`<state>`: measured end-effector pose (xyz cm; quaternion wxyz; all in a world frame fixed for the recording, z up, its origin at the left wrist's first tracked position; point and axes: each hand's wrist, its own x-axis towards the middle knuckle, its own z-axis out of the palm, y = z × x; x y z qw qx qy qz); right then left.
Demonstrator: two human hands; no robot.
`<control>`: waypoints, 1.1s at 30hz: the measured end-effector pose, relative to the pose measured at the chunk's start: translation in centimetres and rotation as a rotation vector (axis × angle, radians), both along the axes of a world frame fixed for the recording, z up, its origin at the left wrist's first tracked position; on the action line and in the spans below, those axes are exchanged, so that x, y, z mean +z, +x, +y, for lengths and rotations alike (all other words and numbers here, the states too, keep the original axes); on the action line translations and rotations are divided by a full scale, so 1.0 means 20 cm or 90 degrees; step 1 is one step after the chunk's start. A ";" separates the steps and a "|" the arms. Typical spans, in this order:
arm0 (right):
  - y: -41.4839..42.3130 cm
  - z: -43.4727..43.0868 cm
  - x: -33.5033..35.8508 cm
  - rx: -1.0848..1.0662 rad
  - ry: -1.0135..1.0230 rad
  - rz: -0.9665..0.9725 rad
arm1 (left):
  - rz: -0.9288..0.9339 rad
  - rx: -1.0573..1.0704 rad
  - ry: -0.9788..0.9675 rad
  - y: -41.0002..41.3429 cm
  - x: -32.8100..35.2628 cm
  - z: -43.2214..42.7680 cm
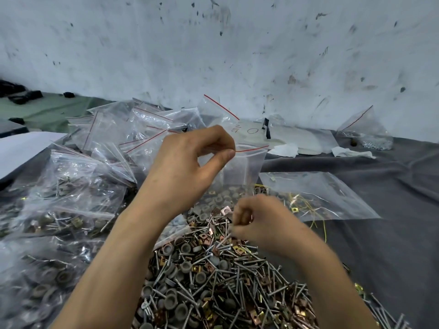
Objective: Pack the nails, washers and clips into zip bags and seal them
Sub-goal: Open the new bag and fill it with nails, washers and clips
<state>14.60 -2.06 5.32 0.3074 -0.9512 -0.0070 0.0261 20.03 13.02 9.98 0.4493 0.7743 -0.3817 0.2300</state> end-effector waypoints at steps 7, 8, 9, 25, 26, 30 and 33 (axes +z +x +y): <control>-0.05 -0.11 0.11 -0.031 0.177 -0.105 | -0.005 -0.023 0.026 -0.01 0.00 -0.02; -0.05 -0.11 0.11 -0.034 0.175 -0.110 | -0.009 -0.023 0.031 -0.01 0.00 -0.02; -0.05 -0.10 0.11 -0.037 0.172 -0.121 | -0.011 -0.021 0.036 -0.01 0.00 -0.02; -0.06 -0.08 0.16 -0.173 0.240 -0.516 | 0.002 -0.063 0.111 -0.04 0.01 -0.03; -0.06 -0.08 0.16 -0.175 0.255 -0.519 | 0.003 -0.062 0.111 -0.03 0.00 -0.03; -0.05 -0.09 0.13 -0.238 0.281 -0.492 | -0.018 -0.017 0.105 -0.02 0.00 -0.02; -0.02 -0.08 0.10 -0.293 0.264 -0.405 | -0.025 0.046 0.084 0.00 0.00 0.00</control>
